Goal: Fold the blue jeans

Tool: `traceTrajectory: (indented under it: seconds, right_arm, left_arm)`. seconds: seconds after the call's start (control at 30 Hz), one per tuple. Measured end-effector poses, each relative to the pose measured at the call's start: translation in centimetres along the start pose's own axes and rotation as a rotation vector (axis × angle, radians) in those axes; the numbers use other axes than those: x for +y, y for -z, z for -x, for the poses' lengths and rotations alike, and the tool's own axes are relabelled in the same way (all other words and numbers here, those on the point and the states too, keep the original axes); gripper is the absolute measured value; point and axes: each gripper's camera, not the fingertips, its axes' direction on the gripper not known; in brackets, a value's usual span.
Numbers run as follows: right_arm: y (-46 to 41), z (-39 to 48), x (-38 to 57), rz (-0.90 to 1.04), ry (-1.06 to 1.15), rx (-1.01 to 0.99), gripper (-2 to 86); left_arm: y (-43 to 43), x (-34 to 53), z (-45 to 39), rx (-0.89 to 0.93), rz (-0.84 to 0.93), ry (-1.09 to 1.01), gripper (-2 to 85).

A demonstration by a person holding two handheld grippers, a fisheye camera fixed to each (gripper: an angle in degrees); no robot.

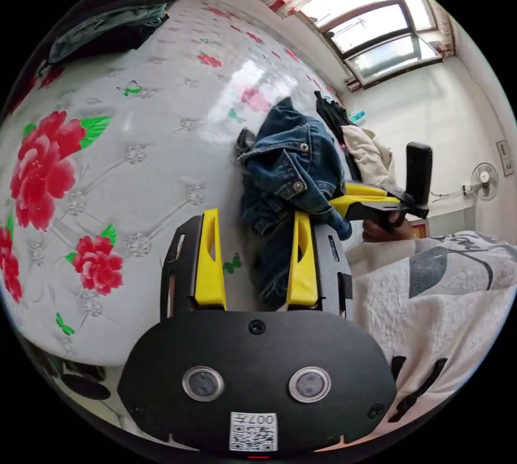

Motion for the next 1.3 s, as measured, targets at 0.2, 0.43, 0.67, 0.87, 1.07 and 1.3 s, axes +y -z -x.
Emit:
traceTrajectory:
  seconds: [0.2,0.43,0.67,0.87,1.07,1.3]
  right_arm:
    - [5.2,-5.9,5.5,-0.128,-0.262,0.105,9.5]
    - [8.2,-10.5,7.6,-0.170,-0.471,0.147,11.7]
    - [6.7,-12.0,5.2,-0.153,-0.527,0.129,12.1]
    - [4.7,-12.8,3.8,-0.080,-0.524,0.091,10.2]
    - [3.3,-12.7,2.4,-0.040,-0.530,0.094,5.6]
    - [10.1,-9.5,-0.4,-0.135,-0.438,0.213,1.8]
  left_arm:
    - [6.1,4.5,5.5,-0.042,-0.149,0.171,14.5]
    - [5.8,5.1,9.1,-0.006,-0.130,0.240,16.9]
    - [6.9,2.0,9.0,-0.074,-0.075,0.129,16.5]
    - [12.0,3.5,13.6,-0.038,-0.153,0.232,16.5]
    - [7.5,0.9,13.9,-0.004,-0.040,0.154,15.5]
    - [3.1,-7.0,13.1,0.174,0.069,0.092,4.3]
